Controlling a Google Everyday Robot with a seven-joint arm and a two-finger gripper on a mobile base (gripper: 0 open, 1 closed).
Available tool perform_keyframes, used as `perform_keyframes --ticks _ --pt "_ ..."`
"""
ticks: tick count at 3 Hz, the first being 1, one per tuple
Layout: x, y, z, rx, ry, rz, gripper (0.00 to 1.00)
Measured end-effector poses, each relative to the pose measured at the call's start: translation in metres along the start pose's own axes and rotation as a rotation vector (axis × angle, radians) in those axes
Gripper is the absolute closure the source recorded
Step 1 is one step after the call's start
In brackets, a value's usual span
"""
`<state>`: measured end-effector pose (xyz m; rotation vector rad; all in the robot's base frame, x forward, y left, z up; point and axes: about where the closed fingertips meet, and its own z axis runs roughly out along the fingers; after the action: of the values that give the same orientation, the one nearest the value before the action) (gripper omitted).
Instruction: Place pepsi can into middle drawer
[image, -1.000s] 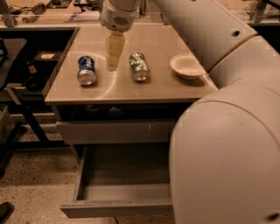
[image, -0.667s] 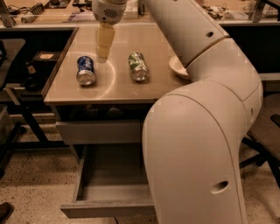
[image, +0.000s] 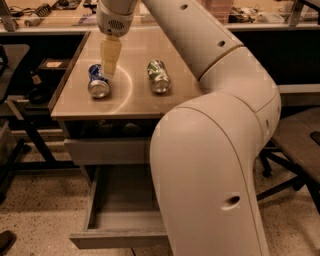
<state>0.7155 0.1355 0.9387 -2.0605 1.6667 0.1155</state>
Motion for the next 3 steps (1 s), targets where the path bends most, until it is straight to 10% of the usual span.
perform_keyframes --ticks 3 --pt "-0.007 -0.014 0.048 -0.057 -0.019 0.014 0.0"
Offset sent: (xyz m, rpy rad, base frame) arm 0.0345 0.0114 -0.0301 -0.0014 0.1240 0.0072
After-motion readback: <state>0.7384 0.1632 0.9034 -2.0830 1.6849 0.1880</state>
